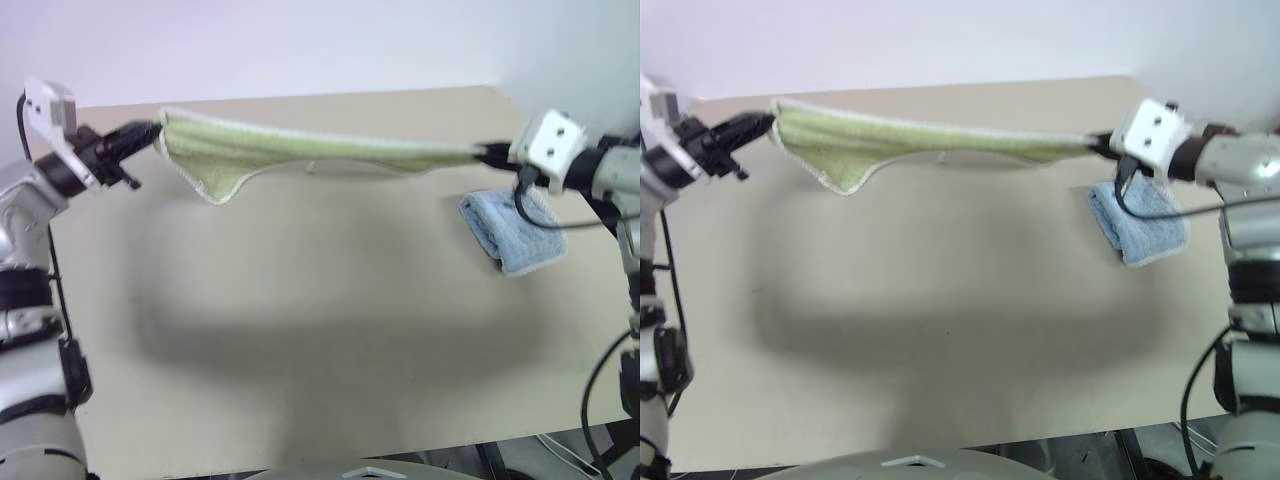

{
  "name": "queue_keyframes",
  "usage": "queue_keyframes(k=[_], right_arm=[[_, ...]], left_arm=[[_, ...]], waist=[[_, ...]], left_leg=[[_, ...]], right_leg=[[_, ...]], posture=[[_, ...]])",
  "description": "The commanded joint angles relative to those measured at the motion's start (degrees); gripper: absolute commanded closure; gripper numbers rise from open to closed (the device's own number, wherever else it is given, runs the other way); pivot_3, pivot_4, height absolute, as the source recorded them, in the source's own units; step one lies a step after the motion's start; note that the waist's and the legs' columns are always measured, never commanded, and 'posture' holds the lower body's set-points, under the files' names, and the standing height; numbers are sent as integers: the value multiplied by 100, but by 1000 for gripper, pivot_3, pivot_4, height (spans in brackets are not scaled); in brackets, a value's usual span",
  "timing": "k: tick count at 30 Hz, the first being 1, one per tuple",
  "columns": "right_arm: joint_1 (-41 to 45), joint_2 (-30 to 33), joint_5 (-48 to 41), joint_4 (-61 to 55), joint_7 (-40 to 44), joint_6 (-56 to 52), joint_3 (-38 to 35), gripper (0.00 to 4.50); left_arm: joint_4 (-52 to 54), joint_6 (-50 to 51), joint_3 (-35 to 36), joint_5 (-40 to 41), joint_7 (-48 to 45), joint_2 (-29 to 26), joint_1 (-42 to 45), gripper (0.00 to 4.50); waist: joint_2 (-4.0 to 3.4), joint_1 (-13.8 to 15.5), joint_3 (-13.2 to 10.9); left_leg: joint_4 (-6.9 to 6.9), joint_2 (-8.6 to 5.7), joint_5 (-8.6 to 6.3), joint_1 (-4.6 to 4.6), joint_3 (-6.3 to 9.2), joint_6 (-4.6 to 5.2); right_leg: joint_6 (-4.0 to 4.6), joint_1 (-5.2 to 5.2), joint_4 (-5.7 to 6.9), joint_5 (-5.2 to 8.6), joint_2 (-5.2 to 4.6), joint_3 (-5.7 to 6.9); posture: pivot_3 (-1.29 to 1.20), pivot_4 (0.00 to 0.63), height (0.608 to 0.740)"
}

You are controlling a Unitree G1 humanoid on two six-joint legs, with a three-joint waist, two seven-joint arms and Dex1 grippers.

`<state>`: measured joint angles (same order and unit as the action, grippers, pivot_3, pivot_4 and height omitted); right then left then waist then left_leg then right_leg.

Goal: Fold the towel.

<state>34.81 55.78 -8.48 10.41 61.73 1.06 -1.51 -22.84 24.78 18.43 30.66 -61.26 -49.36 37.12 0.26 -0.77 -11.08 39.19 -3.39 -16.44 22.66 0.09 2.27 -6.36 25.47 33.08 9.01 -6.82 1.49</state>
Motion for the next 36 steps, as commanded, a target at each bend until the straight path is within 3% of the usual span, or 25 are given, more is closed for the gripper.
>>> queue_keyframes(k=[1, 5, 11, 18, 28, 36], right_arm=[[-640, 258, -608, -1234, 246, -781, -431, 4432], [-1928, 427, -1075, -2490, 572, -1477, -531, 4432], [-2204, 570, -1329, -2838, 745, -1950, -615, 4432], [-2086, 577, -1223, -2583, 880, -1935, -374, 4432], [-3430, 979, -1813, -3251, 1557, -2199, -1269, 4432], [-3219, 911, -1635, -3004, 1453, -2076, -1104, 4432]], left_arm=[[978, 301, 253, 248, -289, -276, -727, 4500], [1844, 369, 293, 158, -408, -466, -1979, 4500], [2205, 356, 368, -44, -460, -771, -2831, 4500], [1958, 320, 347, -51, -449, -881, -2655, 4500], [2708, 726, 817, 262, -769, -1156, -3440, 4500], [3175, 1046, 1019, 378, -676, -1106, -3813, 4500]], waist=[[0, 14, 0], [0, 25, 3], [0, 15, 2], [0, 44, 1], [-1, 125, 1], [-2, 146, 0]], left_leg=[[1, 1, 0, -4, 0, -1], [-2, 4, -8, -22, 2, -16], [3, 10, -9, -23, 1, -26], [-5, 14, -9, -16, 0, -27], [-8, 17, -29, -10, -1, -34], [-12, 22, -29, -13, 0, -35]], right_leg=[[0, -1, 2, 0, -1, 0], [7, -12, -8, 4, -6, -3], [28, -11, -10, 16, -11, -6], [36, 0, -11, 21, -7, 0], [45, 4, -21, 27, -7, -1], [46, -1, -36, 31, -4, 1]], posture=[[0, 150, 728], [0, 150, 728], [0, 150, 728], [0, 150, 728], [0, 150, 728], [0, 150, 728]])
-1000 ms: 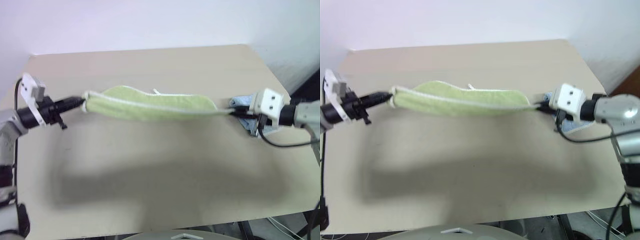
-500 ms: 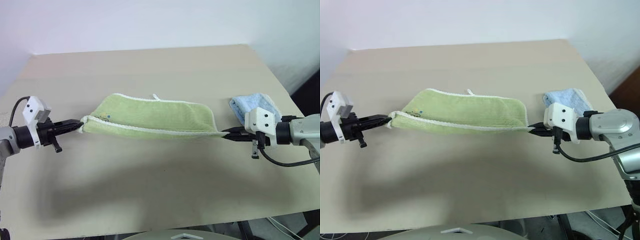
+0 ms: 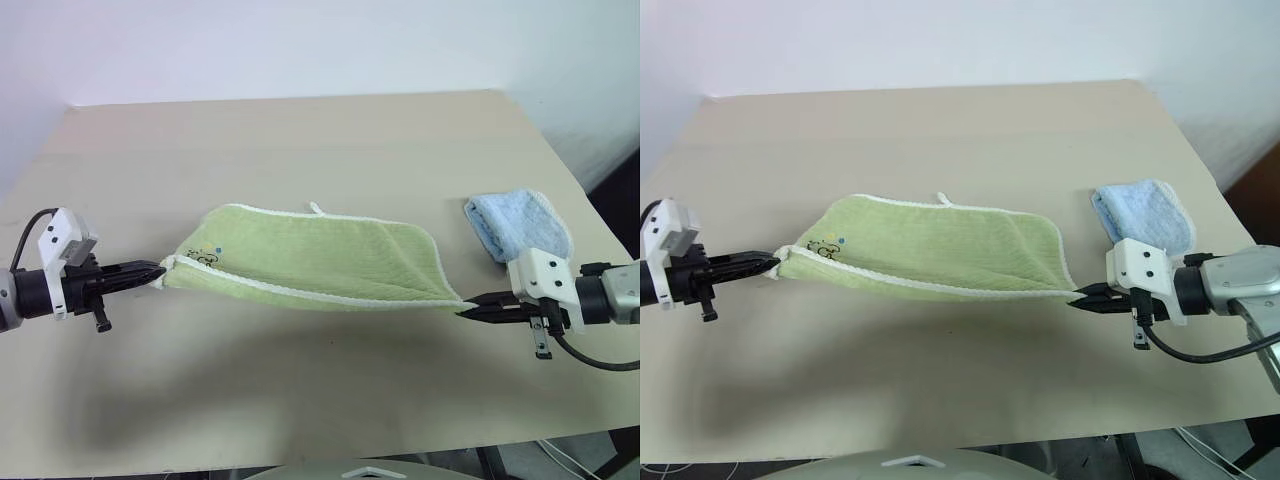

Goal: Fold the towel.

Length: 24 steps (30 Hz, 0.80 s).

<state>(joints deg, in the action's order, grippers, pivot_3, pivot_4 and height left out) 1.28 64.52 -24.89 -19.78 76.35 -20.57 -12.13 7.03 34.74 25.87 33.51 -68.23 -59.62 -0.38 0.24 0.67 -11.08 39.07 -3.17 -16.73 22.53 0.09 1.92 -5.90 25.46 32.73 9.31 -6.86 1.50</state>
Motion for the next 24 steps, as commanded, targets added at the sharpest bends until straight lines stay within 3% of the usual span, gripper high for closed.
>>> queue_keyframes(k=[1, 9, 17, 24], right_arm=[[188, 26, 14, 37, -20, 89, -1, 4432], [735, -80, 176, 400, -178, 230, 250, 4432], [2292, -704, 1152, 1931, -772, 822, 1129, 4432], [3333, -1336, 2023, 3608, -1154, 1717, 1785, 4432]], left_arm=[[223, 71, 302, 104, 22, -78, -97, 4500], [43, -122, 265, -70, 223, -64, 18, 4500], [-1582, -1349, -943, -1237, 959, 318, 1704, 4500], [-3651, -2961, -2066, -2525, 1497, 872, 3224, 4500]], waist=[[0, 1, 0], [0, 1, -1], [-2, -1, 2], [1, -1, 2]], left_leg=[[-2, 0, 0, 1, 0, 0], [-6, 0, -1, 7, 0, 1], [-4, -3, 1, 8, -1, 1], [-2, -14, 12, 23, -1, 19]], right_leg=[[0, 0, -4, 0, 1, 1], [1, 0, -19, -1, 2, 3], [-5, -1, -21, -10, 8, 9], [-18, 9, -16, -20, 10, 16]], posture=[[0, 150, 728], [0, 150, 728], [0, 150, 728], [0, 150, 728]])
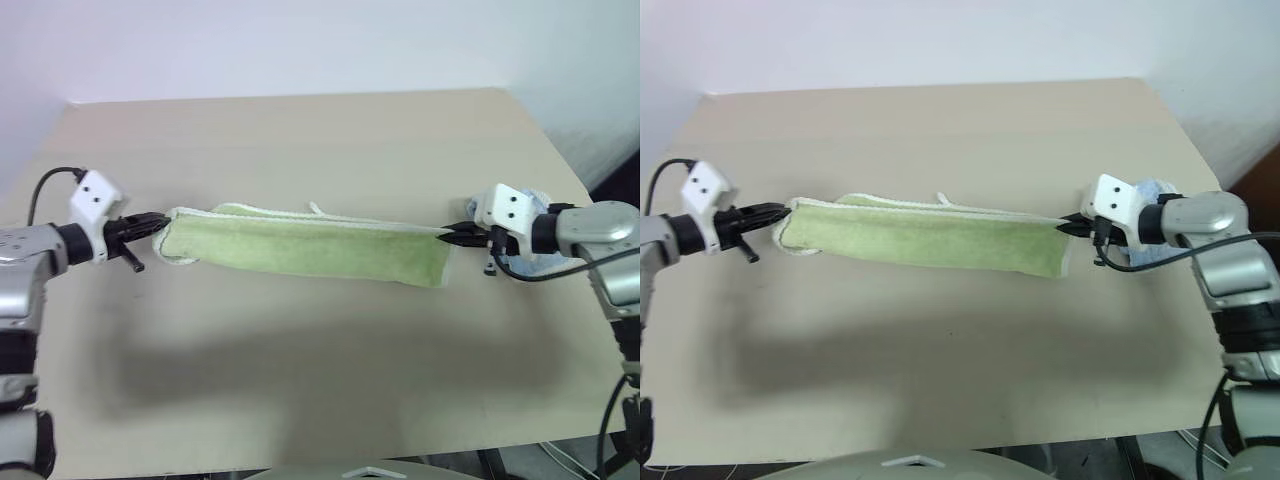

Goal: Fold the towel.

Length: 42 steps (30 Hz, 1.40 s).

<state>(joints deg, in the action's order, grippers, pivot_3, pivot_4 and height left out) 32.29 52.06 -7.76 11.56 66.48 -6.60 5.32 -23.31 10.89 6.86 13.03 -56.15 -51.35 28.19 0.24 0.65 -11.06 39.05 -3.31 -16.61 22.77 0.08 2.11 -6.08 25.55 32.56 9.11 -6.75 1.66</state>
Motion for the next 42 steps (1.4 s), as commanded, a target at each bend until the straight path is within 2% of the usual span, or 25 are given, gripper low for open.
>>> queue_keyframes(k=[1, 9, 11, 12, 15, 22, 24, 25, 26, 28, 36, 42], right_arm=[[314, -168, 388, 638, -216, 408, 98, 4432], [509, -442, 718, 1214, -391, 865, 224, 4432], [512, -459, 797, 1274, -469, 952, 222, 4500], [515, -470, 815, 1300, -506, 969, 209, 4272], [530, -504, 805, 1361, -575, 939, 158, 3526], [512, -509, 789, 1280, -748, 993, 62, 1115], [496, -474, 774, 1234, -757, 984, 39, 503], [460, -436, 764, 1173, -804, 1007, -8, 70], [411, -387, 738, 1083, -856, 1014, -85, 26], [296, -262, 690, 871, -951, 980, -262, 26], [-662, 284, 208, -501, -951, 282, -1157, 26], [-1604, 111, -974, -1872, -1187, -1713, -2043, 26]], left_arm=[[-859, -727, -262, -589, 363, 131, 563, 4500], [-1914, -1442, -607, -962, 371, 547, 1278, 4500], [-1992, -1518, -635, -990, 266, 573, 1298, 4036], [-2028, -1531, -636, -990, 227, 580, 1309, 3897], [-2132, -1451, -555, -902, 130, 623, 1357, 2965], [-2272, -1514, -466, -951, 313, 635, 1416, 548], [-2309, -1585, -436, -985, 479, 646, 1437, 4], [-2334, -1546, -398, -968, 569, 654, 1468, 0], [-2294, -1438, -268, -787, 518, 673, 1485, 0], [-2137, -1285, -9, -475, 473, 683, 1473, 0], [-1387, -762, 391, -189, 454, 422, 883, 0], [-782, -489, 711, 35, 687, 410, 562, 0]], waist=[[1, -1, 0], [1, -24, 0], [1, -32, 0], [2, -36, 0], [1, -42, 0], [2, -43, 0], [2, -43, 0], [2, -43, 0], [2, -43, 0], [2, -34, 0], [2, -14, 0], [7, 5, 1]], left_leg=[[0, 0, 0, 1, 1, 0], [6, -5, 1, 6, 1, 2], [10, -6, 1, 6, 1, 3], [11, -6, 1, 5, 1, 3], [14, -5, 3, -2, 2, 0], [16, -5, 4, -4, 1, 0], [16, -5, 4, -4, 2, 0], [16, -5, 4, -4, 2, 0], [16, -5, 4, -4, 2, 0], [16, -5, 4, -3, 2, 0], [15, -5, 3, -2, 4, 1], [17, 1, 3, -25, 5, -1]], right_leg=[[0, 0, 1, 0, 0, 1], [-1, 7, 35, 0, 0, 0], [-1, 8, 44, 0, -1, 0], [-1, 8, 48, 0, -1, -1], [-1, 7, 55, 1, -1, -1], [-1, 6, 60, 1, 0, -3], [-1, 6, 60, 1, 0, -3], [-1, 6, 60, 1, 0, -3], [-1, 6, 60, 1, 0, -2], [-1, 6, 60, 1, -1, -2], [-2, 6, 57, 1, -2, -3], [-1, -10, 53, 1, -4, -5]], posture=[[0, 150, 728], [0, 150, 728], [0, 150, 728], [0, 150, 728], [0, 150, 728], [0, 150, 728], [0, 150, 728], [0, 150, 728], [0, 150, 728], [0, 150, 728], [0, 150, 728], [0, 150, 728]])
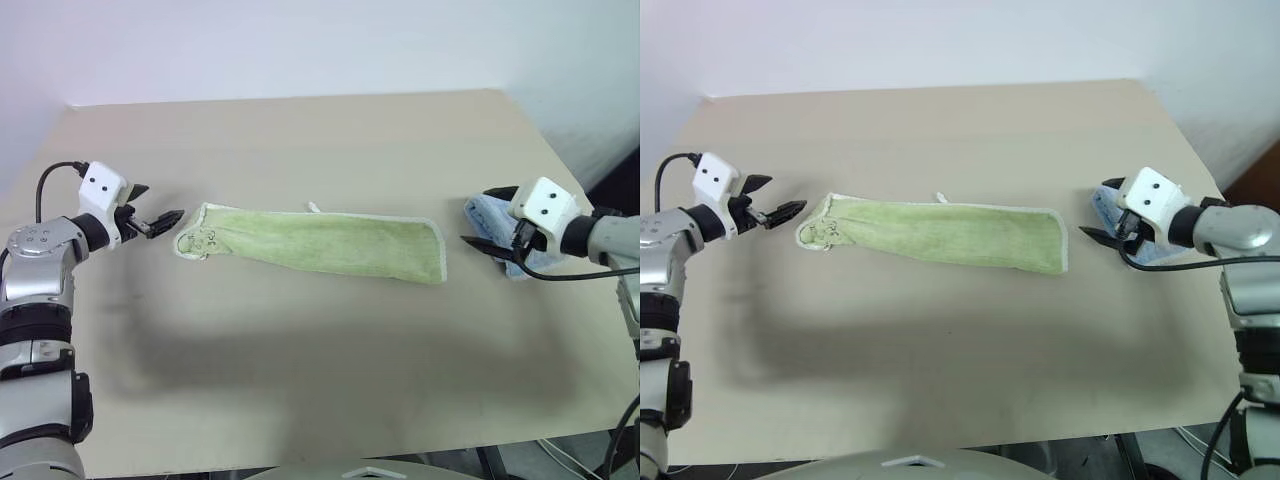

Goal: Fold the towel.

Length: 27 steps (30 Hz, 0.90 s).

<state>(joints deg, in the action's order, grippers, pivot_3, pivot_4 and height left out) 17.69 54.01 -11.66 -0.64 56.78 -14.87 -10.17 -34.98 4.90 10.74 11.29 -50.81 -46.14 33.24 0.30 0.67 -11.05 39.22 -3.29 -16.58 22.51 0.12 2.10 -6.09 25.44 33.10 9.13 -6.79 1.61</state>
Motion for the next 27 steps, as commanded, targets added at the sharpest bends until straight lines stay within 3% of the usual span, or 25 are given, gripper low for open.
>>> queue_keyframes(k=[1, 7, 12, 14, 17, 21, 27], right_arm=[[-245, -184, -900, -928, -367, -1466, -638, 26], [-309, -1048, -2945, -2251, -1617, -4605, -1568, 26], [348, -2498, -4462, -2470, -3197, -7364, -2979, 26], [340, -2850, -4963, -2550, -3769, -7742, -3249, 26], [85, -3531, -6355, -2347, -5232, -7763, -3502, 26], [-1185, -2831, -9787, -2233, -8129, -5463, -2064, 26], [-2014, -2719, -10134, -2975, -8907, -3890, -1081, 26]], left_arm=[[503, 175, 365, 269, 187, -88, 48, 0], [1811, 606, 249, 628, -95, 76, -330, 0], [2539, 974, 57, 845, -356, 174, -482, 0], [2718, 1058, -3, 889, -409, 223, -505, 0], [2902, 1164, -199, 950, -455, 409, -498, 0], [2978, 1166, -312, 920, -454, 566, -546, 0], [3081, 1231, -357, 970, -496, 645, -586, 0]], waist=[[3, 6, 2], [4, 7, 3], [8, -1, 7], [6, 11, 8], [4, 14, 10], [2, -9, 9], [6, -69, 10]], left_leg=[[1, 1, 0, -1, 1, -1], [1, 4, -1, -1, 5, -3], [-3, 7, -3, 0, 5, -4], [-7, 11, -3, 0, 7, -5], [-13, 9, -2, 6, 8, -3], [-21, 1, -5, 14, 7, 3], [-21, 11, -4, -1, 3, 7]], right_leg=[[0, -1, 1, 0, -1, 0], [1, -2, -2, 0, -11, -8], [3, 1, -4, 0, -11, -11], [4, 4, -3, 1, -9, -12], [7, 7, -6, 3, -12, -12], [7, 8, -9, 2, -13, -11], [3, -2, -23, 3, 0, -11]], posture=[[0, 150, 728], [0, 150, 728], [0, 150, 728], [0, 150, 728], [0, 150, 728], [0, 150, 728], [0, 150, 728]])
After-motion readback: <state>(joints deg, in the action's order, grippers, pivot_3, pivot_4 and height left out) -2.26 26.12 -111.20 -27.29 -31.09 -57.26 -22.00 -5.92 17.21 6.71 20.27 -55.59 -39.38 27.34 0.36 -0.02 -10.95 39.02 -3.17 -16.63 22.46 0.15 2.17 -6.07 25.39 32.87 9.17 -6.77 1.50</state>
